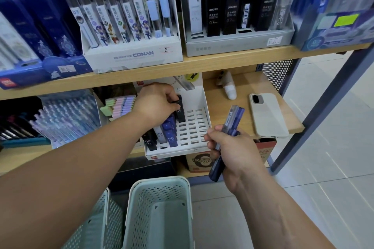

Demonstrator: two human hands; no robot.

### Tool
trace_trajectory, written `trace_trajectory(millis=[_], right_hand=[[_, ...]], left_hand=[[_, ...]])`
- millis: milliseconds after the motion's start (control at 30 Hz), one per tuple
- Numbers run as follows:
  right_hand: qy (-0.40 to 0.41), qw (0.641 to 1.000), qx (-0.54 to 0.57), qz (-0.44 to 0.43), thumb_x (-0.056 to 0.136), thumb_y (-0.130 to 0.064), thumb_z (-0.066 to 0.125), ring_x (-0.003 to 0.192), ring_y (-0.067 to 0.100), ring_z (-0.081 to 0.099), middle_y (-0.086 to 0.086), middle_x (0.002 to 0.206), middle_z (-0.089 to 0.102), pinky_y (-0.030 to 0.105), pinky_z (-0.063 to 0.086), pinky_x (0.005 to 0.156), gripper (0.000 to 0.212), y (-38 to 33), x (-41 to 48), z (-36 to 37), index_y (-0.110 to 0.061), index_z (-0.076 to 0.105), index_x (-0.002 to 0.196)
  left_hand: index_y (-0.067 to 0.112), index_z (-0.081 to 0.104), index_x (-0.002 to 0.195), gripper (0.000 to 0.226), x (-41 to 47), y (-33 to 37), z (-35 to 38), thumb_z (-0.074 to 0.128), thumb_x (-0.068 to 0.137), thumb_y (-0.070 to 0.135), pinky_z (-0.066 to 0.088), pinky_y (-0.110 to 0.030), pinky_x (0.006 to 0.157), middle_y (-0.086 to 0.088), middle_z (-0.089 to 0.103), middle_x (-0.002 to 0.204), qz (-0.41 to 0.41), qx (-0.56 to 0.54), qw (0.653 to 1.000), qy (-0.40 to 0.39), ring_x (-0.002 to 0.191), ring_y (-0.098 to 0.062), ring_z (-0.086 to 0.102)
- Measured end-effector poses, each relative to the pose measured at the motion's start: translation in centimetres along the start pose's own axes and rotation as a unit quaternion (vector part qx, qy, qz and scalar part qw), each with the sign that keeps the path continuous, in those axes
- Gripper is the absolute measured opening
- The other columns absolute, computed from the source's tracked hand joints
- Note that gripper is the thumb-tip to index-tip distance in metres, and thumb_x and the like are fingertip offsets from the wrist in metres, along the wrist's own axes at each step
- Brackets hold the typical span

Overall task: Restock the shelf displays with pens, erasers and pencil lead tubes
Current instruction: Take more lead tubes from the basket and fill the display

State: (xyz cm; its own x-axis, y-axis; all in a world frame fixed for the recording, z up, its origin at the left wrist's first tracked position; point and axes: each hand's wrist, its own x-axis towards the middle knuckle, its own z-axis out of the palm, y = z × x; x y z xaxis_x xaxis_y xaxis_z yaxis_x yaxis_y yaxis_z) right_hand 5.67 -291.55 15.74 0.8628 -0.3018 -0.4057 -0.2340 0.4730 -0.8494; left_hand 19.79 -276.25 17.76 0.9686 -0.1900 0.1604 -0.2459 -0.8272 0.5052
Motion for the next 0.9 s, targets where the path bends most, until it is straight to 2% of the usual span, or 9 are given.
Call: trace_trajectory(millis=[133,267,367,500,567,667,733,833,900], right_hand=[[0.001,1.0,-0.001,0.002,0.092,-0.001,0.065,0.059,0.011,0.056,0.004,0.073,0.069,0.023,0.041,0.051,0.012,0.1,0.1,0.0,-0.011,0.061,0.098],[-0.011,1.0,-0.003,0.01,0.093,-0.002,0.063,0.06,0.012,0.057,0.005,0.073,0.068,0.024,0.041,0.054,0.009,0.2,0.1,0.2,-0.01,0.063,0.098],[-0.033,0.999,0.002,0.026,0.095,-0.006,0.063,0.059,0.012,0.055,0.004,0.07,0.065,0.023,0.04,0.052,0.004,0.2,-0.1,0.4,-0.01,0.063,0.095],[-0.021,0.997,0.062,0.042,0.096,-0.027,0.067,0.055,0.012,0.047,0.002,0.065,0.054,0.023,0.041,0.049,0.02,-0.1,-0.4,1.0,-0.011,0.057,0.091],[-0.007,0.993,0.104,0.046,0.096,-0.033,0.066,0.053,0.013,0.046,0.002,0.064,0.051,0.026,0.042,0.053,0.025,-0.3,-0.4,1.2,-0.012,0.055,0.088],[-0.002,0.992,0.115,0.05,0.096,-0.041,0.065,0.054,0.014,0.049,0.001,0.063,0.05,0.032,0.049,0.061,0.032,-0.4,-0.4,1.6,-0.014,0.055,0.083],[0.001,0.992,0.109,0.061,0.094,-0.046,0.065,0.052,0.014,0.052,-0.002,0.058,0.052,0.037,0.052,0.065,0.036,-0.1,-0.5,1.9,-0.015,0.055,0.079],[0.0,0.994,0.094,0.062,0.092,-0.047,0.067,0.055,0.012,0.053,-0.004,0.059,0.051,0.034,0.052,0.059,0.034,0.2,-1.1,2.3,-0.016,0.056,0.084],[-0.009,0.996,0.068,0.057,0.09,-0.046,0.07,0.061,0.013,0.052,-0.005,0.062,0.051,0.033,0.051,0.06,0.032,0.3,-1.5,2.3,-0.017,0.057,0.084]], left_hand=[[0.023,0.077,0.097,0.011,0.2,-0.3,-0.1,0.077,0.086,0.023,0.052,-0.021,0.082,0.01,0.07,0.09,0.018,0.022,0.999,-0.013,0.086,-0.011,0.066],[0.02,0.079,0.101,0.013,0.0,-1.0,0.2,0.072,0.091,0.023,0.053,-0.03,0.093,0.005,0.074,0.105,0.055,0.059,0.997,-0.018,0.094,-0.014,0.067],[0.019,0.079,0.1,0.013,-0.3,-1.3,0.3,0.07,0.091,0.022,0.054,-0.034,0.091,0.003,0.072,0.106,0.077,0.063,0.995,-0.017,0.095,-0.016,0.065],[0.022,0.077,0.095,0.008,-3.4,0.7,-0.6,0.069,0.091,0.022,0.05,-0.021,0.075,0.01,0.068,0.087,0.056,-0.07,0.995,0.044,0.078,-0.005,0.061],[0.022,0.075,0.085,0.006,-6.8,2.1,-0.8,0.071,0.09,0.024,0.048,-0.018,0.067,0.006,0.069,0.077,0.021,-0.186,0.982,0.021,0.07,-0.004,0.059],[0.02,0.074,0.084,0.009,-11.9,3.3,-0.1,0.082,0.081,0.022,0.048,-0.02,0.063,0.001,0.069,0.074,-0.011,-0.311,0.948,-0.06,0.067,-0.008,0.057],[0.02,0.073,0.087,0.018,-14.1,3.5,0.7,0.086,0.076,0.014,0.045,-0.016,0.061,0.004,0.065,0.071,-0.03,-0.328,0.94,-0.088,0.063,-0.007,0.053],[0.018,0.072,0.09,0.025,-15.5,3.3,1.4,0.085,0.074,0.004,0.045,-0.016,0.059,0.011,0.062,0.067,-0.054,-0.328,0.939,-0.085,0.06,-0.006,0.05],[0.018,0.073,0.091,0.024,-15.8,3.0,1.3,0.085,0.074,0.004,0.049,-0.02,0.062,0.007,0.068,0.071,-0.065,-0.34,0.934,-0.087,0.063,-0.009,0.054]])
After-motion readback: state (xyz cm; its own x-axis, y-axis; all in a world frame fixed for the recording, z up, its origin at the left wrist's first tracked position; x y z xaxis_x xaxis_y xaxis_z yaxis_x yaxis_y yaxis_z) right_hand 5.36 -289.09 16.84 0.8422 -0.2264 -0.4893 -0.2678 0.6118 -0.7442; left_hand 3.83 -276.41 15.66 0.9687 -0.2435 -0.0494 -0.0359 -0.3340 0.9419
